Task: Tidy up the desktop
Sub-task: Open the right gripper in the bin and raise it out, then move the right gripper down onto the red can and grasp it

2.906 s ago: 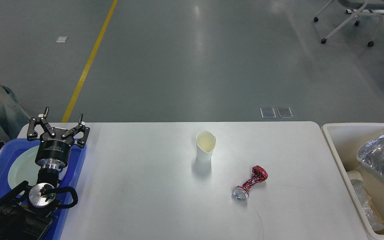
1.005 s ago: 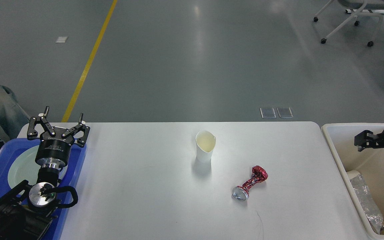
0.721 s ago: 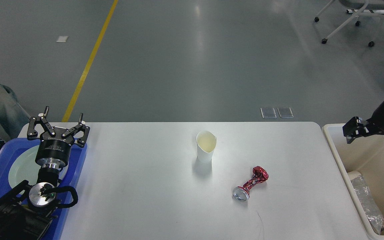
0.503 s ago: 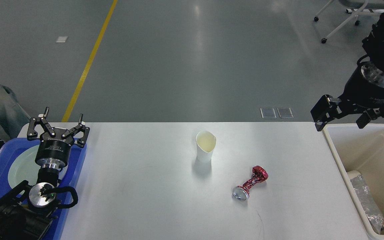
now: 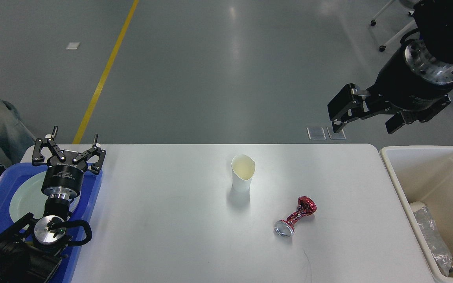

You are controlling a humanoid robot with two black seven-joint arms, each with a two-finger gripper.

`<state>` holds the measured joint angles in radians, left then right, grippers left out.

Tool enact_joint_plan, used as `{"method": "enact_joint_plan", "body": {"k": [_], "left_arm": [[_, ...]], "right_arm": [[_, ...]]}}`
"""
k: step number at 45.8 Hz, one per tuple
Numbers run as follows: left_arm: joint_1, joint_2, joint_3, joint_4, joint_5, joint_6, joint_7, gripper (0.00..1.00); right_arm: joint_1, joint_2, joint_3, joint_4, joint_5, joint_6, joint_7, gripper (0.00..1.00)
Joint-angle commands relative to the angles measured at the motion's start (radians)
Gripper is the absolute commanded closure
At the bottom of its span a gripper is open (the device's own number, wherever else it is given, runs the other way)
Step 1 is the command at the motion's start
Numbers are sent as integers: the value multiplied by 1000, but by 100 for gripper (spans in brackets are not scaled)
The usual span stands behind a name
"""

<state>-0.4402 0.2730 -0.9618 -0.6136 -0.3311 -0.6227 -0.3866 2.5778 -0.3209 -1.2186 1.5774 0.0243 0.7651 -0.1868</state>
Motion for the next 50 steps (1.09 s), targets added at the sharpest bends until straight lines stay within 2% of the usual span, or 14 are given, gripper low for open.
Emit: {"method": "enact_joint_plan", "body": {"k": [1,18,27,34,43,50], "left_arm": [[-3,0,0,0,0,0,0,4],[-3,0,0,0,1,0,2,4],[-3,0,0,0,1,0,0,4],[-3,0,0,0,0,0,0,4],[-3,0,0,0,0,0,0,4],[-3,0,0,0,0,0,0,4]], "right_arm": [[13,-13,-30,21,5,-41,1,0],[-2,-43,-35,4,48,-47,1,0],[-160,-30,-1,0,57,-70,1,0],[-376,-6,59,-19,108,-265,0,0],[-616,83,97,-59,180,-516,-3,0],[-807,138,128,-164,184,-633,-2,3]]}}
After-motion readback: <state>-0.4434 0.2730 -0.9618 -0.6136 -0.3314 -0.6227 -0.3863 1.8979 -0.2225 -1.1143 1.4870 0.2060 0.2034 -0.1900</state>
